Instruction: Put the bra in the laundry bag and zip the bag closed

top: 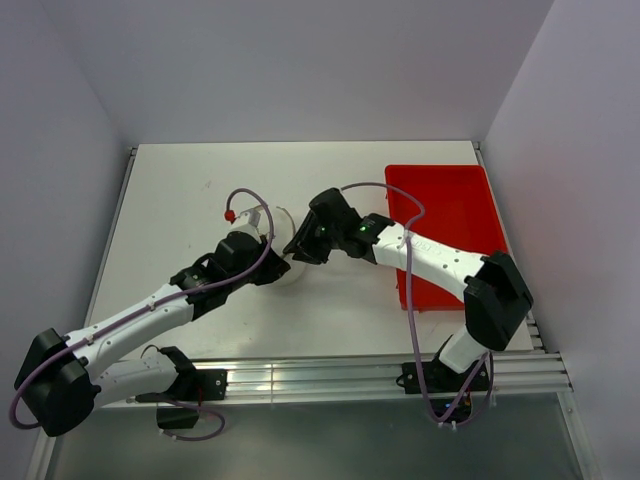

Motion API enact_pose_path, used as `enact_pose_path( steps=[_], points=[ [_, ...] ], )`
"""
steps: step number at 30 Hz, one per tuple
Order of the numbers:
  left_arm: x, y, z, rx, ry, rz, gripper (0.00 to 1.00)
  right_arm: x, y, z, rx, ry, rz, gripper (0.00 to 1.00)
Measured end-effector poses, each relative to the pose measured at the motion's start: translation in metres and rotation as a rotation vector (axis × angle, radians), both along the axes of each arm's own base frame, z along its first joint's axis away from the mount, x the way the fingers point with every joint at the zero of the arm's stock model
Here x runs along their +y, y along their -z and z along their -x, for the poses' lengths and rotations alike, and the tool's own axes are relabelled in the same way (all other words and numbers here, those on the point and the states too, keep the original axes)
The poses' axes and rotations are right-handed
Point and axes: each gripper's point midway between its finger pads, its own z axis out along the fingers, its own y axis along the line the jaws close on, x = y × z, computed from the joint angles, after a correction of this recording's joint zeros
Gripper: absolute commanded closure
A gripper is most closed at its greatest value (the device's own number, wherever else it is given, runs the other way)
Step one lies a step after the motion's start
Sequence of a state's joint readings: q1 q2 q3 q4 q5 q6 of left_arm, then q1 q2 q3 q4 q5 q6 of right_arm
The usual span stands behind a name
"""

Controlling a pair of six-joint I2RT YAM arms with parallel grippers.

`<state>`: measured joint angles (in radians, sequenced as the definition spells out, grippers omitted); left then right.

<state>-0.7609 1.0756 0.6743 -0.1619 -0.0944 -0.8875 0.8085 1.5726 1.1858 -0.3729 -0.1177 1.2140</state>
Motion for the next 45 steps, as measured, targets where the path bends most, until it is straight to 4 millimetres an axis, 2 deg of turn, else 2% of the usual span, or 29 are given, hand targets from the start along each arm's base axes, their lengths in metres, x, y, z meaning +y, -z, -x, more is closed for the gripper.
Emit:
enact_pose_path(
  steps=[2,3,4,10,14,18,22,25,28,29,31,33,35,38,42,45],
  points=[
    [0.000,0.000,0.000,-0.002,0.003,-0.001,1.00,0.002,-0.001,-0.003,-0.003,0.006,-0.002,0.78],
    [0.000,-0.001,0.000,-0.003,0.003,0.000,1.00,0.004,-0.001,-0.005,-0.007,0.005,-0.004,0.96],
    [0.000,-0.002,0.000,-0.005,0.003,0.001,1.00,0.006,-0.002,-0.006,-0.009,0.004,-0.006,1.00],
    [0.009,-0.007,0.002,-0.019,-0.017,-0.007,1.00,0.015,-0.006,-0.011,-0.019,-0.016,-0.015,1.00],
    [0.027,-0.012,-0.002,-0.021,-0.068,-0.014,1.00,0.013,-0.014,-0.016,-0.051,-0.043,-0.012,1.00],
    [0.063,-0.012,-0.018,-0.014,-0.183,-0.017,1.00,-0.003,-0.024,-0.040,-0.096,-0.054,0.000,1.00],
    [0.093,-0.013,-0.023,-0.011,-0.276,-0.019,1.00,-0.014,-0.036,-0.070,-0.128,-0.107,0.006,1.00],
    [0.100,-0.026,-0.022,-0.044,-0.290,0.014,1.00,-0.011,-0.041,-0.085,-0.133,-0.190,0.006,1.00],
    [0.099,-0.037,-0.017,-0.071,-0.275,0.042,1.00,0.000,-0.047,-0.096,-0.150,-0.267,0.021,1.00],
    [0.098,-0.040,-0.015,-0.078,-0.268,0.049,1.00,0.003,-0.050,-0.099,-0.158,-0.286,0.022,0.93],
    [0.093,-0.042,-0.011,-0.084,-0.247,0.053,1.00,0.007,-0.055,-0.103,-0.169,-0.314,0.031,0.87],
    [0.083,-0.040,-0.006,-0.077,-0.213,0.053,1.00,0.008,-0.059,-0.106,-0.172,-0.326,0.040,0.76],
    [0.068,-0.035,0.000,-0.062,-0.161,0.048,1.00,0.009,-0.063,-0.113,-0.191,-0.328,0.056,0.65],
    [0.042,-0.024,0.008,-0.032,-0.078,0.034,1.00,0.003,-0.065,-0.121,-0.212,-0.313,0.083,0.53],
    [0.018,-0.009,0.009,-0.001,-0.028,0.024,1.00,-0.007,-0.059,-0.122,-0.211,-0.288,0.131,0.51],
    [0.013,-0.002,0.003,0.005,-0.032,0.016,1.00,-0.023,-0.046,-0.105,-0.177,-0.270,0.161,0.50]
  ],
)
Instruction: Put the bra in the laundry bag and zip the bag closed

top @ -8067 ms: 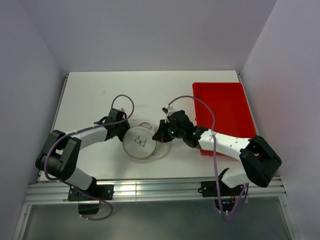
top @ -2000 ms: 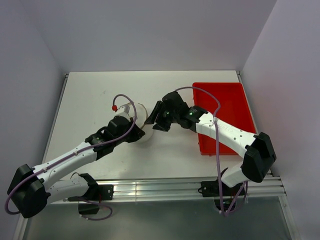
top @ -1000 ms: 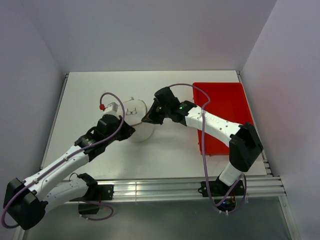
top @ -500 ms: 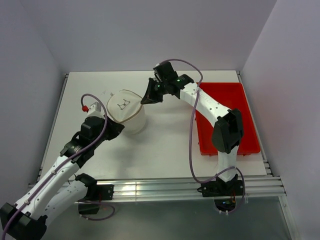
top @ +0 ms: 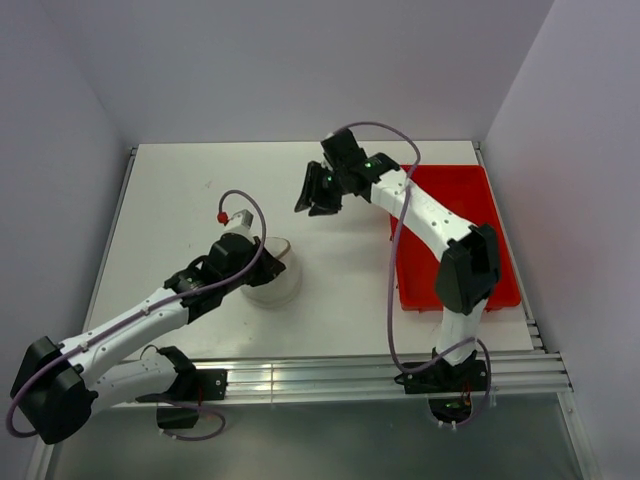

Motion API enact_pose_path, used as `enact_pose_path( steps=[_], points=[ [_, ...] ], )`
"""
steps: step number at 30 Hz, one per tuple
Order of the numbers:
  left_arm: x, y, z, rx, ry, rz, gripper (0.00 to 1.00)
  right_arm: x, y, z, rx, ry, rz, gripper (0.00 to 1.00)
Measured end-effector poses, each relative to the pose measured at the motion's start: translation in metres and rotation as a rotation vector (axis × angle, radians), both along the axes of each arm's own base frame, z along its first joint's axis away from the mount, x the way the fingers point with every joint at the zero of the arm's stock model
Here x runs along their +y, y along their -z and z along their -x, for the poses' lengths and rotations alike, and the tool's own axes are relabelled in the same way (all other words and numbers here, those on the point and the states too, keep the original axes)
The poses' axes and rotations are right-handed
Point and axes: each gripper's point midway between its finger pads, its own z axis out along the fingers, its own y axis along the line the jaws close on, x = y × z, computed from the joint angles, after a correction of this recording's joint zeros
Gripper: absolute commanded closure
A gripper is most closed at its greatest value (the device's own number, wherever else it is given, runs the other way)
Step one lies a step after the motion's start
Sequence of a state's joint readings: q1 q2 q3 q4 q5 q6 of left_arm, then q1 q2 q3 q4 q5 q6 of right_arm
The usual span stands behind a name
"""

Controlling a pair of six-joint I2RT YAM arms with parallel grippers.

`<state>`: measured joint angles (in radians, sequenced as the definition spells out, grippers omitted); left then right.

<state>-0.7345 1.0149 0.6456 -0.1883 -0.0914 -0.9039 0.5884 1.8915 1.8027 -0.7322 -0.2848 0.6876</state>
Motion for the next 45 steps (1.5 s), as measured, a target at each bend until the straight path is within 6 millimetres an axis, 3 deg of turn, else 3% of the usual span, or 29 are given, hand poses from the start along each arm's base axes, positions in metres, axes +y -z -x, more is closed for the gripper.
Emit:
enact_pose_path(
  steps=[5,8,17,28,45],
  points=[
    [-0.007,0.000,-0.008,-0.009,0.001,0.008,1.00,-0.031,0.008,0.050,0.051,0.049,-0.002,0.51],
    [-0.010,-0.007,-0.011,-0.027,0.002,0.025,1.00,-0.035,0.006,0.073,0.066,0.081,-0.051,0.51],
    [-0.017,-0.016,-0.012,-0.051,0.019,0.057,1.00,-0.001,0.036,0.109,0.242,0.174,-0.161,0.46],
    [-0.018,-0.014,-0.010,-0.056,0.029,0.063,1.00,0.013,0.036,0.103,0.321,0.309,-0.276,0.45],
    [-0.022,-0.012,-0.004,-0.056,0.057,0.064,1.00,0.020,0.036,0.095,0.345,0.354,-0.319,0.48]
  ],
)
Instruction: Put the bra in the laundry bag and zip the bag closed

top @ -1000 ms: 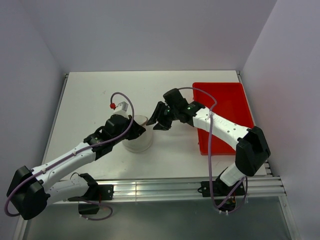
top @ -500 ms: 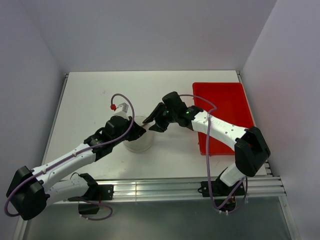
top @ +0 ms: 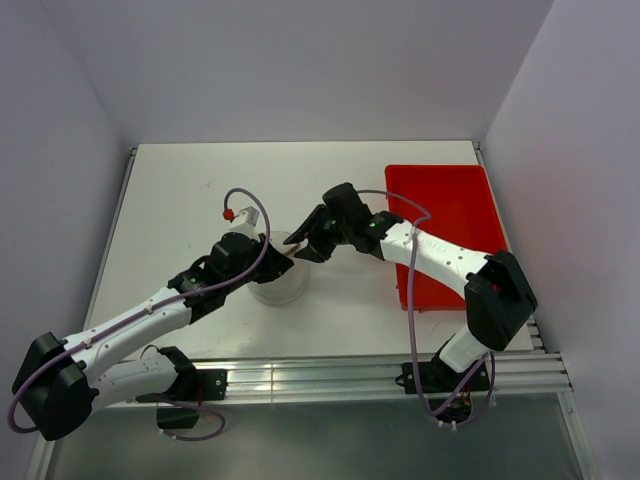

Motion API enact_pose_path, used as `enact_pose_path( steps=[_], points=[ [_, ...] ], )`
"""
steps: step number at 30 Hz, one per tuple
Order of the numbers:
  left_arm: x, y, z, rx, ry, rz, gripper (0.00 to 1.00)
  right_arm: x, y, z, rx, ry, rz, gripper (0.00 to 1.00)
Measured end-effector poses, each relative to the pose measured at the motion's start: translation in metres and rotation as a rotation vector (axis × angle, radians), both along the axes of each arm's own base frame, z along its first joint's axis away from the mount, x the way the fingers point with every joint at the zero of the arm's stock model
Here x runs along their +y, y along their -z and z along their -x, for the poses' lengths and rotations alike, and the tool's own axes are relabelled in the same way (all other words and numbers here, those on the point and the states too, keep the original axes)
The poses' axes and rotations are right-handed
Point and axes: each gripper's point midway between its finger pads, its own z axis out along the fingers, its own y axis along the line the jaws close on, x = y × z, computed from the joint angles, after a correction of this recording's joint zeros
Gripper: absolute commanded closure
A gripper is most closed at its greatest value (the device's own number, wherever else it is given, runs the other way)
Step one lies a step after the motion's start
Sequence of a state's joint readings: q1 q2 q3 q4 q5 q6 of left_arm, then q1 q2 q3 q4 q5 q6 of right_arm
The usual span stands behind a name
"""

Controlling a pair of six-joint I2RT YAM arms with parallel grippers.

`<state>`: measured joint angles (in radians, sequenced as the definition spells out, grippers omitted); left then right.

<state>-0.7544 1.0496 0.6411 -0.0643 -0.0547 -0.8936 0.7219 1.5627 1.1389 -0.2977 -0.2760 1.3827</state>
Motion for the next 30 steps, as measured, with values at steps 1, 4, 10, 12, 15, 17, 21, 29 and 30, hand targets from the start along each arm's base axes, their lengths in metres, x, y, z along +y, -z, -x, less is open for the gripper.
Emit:
enact_pose_path(
  steps=[1,4,10,12,15,17,21,29,30],
  points=[
    [0.000,0.000,0.000,-0.001,0.002,0.000,1.00,0.001,0.000,0.000,0.001,0.000,-0.002,0.49],
    [-0.001,0.000,0.001,-0.001,0.006,0.000,1.00,0.002,0.003,-0.002,0.006,0.002,-0.004,0.53],
    [0.000,0.001,0.001,-0.005,0.013,-0.009,1.00,0.006,0.018,-0.005,0.027,-0.011,0.014,0.91],
    [0.001,0.003,0.003,0.000,0.014,-0.017,1.00,0.007,0.020,-0.004,0.030,-0.025,0.015,1.00],
    [0.003,0.002,0.005,0.003,0.015,-0.021,1.00,0.006,0.017,-0.006,0.028,-0.050,-0.005,1.00],
    [0.004,0.001,0.004,0.001,0.012,-0.020,1.00,0.002,0.014,-0.010,0.016,-0.066,-0.020,1.00],
    [0.016,0.002,0.000,0.010,-0.014,-0.017,1.00,-0.013,0.005,-0.028,-0.022,-0.084,-0.038,1.00],
    [0.069,0.014,-0.017,0.037,-0.137,-0.010,1.00,-0.028,-0.030,-0.064,-0.146,-0.195,-0.089,1.00],
    [0.072,0.015,-0.017,0.038,-0.142,-0.006,1.00,-0.025,-0.034,-0.064,-0.158,-0.229,-0.095,1.00]
  ],
)
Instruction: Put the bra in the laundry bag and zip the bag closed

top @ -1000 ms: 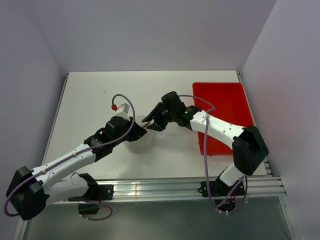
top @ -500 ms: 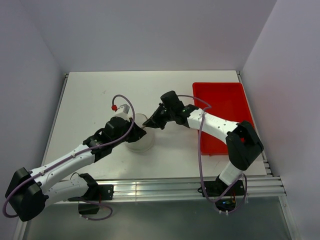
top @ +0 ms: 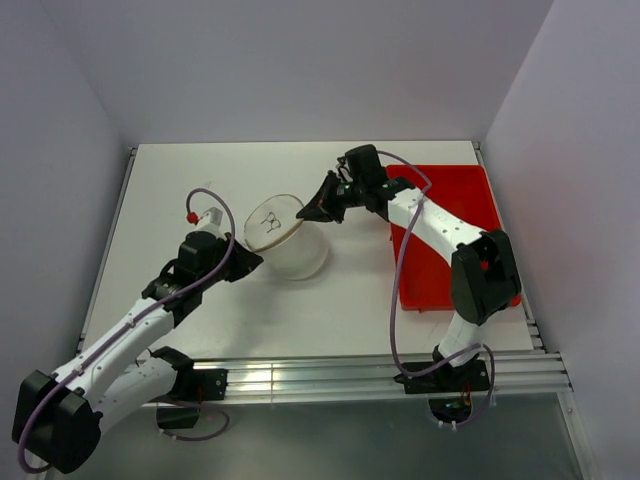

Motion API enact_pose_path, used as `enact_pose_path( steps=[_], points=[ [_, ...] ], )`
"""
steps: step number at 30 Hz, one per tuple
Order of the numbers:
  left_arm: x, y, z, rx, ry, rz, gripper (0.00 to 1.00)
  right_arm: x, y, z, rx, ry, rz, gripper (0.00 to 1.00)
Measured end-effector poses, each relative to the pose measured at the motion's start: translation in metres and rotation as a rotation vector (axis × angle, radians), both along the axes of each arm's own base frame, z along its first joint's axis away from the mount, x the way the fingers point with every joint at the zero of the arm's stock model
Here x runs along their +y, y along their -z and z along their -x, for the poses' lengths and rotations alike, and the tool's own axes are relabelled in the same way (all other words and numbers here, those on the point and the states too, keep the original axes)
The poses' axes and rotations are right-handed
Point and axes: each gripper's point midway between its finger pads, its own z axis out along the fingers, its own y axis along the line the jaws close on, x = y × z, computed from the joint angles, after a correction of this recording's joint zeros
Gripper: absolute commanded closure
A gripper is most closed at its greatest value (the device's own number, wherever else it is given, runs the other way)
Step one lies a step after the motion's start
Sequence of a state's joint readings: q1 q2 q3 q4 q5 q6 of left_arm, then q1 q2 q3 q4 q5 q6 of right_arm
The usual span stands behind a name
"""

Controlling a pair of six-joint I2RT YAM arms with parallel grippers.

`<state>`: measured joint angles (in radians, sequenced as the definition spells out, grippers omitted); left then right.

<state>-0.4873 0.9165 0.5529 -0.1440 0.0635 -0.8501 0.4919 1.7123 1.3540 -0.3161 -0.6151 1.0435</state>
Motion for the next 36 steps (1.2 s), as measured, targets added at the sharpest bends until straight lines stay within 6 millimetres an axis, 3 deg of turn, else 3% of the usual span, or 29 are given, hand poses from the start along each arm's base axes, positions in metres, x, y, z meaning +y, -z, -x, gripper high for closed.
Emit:
enact_pose_path(
  steps=[11,18,22,25,27,30,33,36],
  points=[
    [0.048,0.002,-0.018,-0.008,-0.141,0.047,1.00,0.015,-0.001,-0.011,-0.066,-0.280,0.013,1.00],
    [0.055,0.000,-0.021,-0.022,-0.158,0.077,1.00,0.018,0.003,-0.012,-0.075,-0.372,0.014,0.95],
    [0.054,-0.012,-0.020,-0.061,-0.151,0.087,1.00,0.020,-0.005,-0.021,-0.093,-0.384,0.037,0.73],
    [0.060,-0.017,-0.017,-0.067,-0.183,0.058,1.00,0.012,-0.017,-0.046,-0.162,-0.316,0.113,0.58],
    [0.049,-0.022,-0.012,-0.074,-0.154,0.047,1.00,0.003,-0.025,-0.058,-0.200,-0.262,0.150,0.43],
    [0.022,-0.029,-0.002,-0.080,-0.068,0.042,1.00,-0.014,-0.026,-0.065,-0.206,-0.166,0.225,0.42],
    [-0.008,-0.025,0.010,-0.070,0.024,0.042,1.00,-0.027,-0.020,-0.048,-0.171,-0.101,0.283,0.42],
    [-0.029,-0.018,0.018,-0.048,0.080,0.042,1.00,-0.031,-0.013,-0.016,-0.124,-0.067,0.288,0.42]
  ],
)
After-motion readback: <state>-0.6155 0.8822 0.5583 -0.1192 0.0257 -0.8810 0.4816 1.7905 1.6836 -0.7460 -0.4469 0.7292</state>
